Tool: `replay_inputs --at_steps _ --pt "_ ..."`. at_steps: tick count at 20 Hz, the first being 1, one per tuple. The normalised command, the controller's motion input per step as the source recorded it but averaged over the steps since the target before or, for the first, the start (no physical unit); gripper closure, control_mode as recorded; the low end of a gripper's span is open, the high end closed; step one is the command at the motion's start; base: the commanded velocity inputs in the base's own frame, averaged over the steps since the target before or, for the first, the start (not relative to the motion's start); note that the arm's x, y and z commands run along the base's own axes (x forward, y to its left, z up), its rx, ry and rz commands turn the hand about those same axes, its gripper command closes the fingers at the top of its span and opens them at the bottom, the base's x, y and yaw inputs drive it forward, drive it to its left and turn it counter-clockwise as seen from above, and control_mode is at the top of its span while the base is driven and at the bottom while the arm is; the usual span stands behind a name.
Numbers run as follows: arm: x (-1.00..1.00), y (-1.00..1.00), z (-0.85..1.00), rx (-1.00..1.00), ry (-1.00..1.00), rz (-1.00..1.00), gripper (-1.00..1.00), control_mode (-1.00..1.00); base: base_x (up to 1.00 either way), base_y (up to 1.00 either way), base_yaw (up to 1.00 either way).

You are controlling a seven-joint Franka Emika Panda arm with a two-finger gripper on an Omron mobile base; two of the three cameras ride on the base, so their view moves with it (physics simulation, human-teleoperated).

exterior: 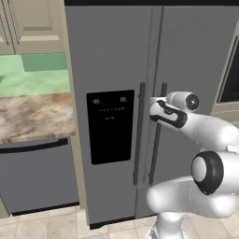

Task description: Take the cakes from the fridge and place them on the empty tray on the dining counter.

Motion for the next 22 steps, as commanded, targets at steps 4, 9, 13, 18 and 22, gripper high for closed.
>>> replay_inputs --at_steps 4,9,13,18,22 --pt "-0.76 -0.45 0.31 0.0 0.18 0.0 1.0 -1.0 0.0 0.0 0.0" --pt "-0.93 -0.59 0.14 0.0 0.07 -0.02 1.0 -1.0 0.0 0.0 0.0" --pt "-1.0 -0.76 0.0 0.01 0.0 -0.04 1.0 -1.0 0.0 0.0 0.0" --pt "-1.0 -0.84 0.0 0.02 -0.08 -0.03 1.0 -1.0 0.0 0.0 0.0" --pt "-1.0 -0.94 0.0 0.04 -0.08 0.0 1.0 -1.0 0.0 0.0 0.0"
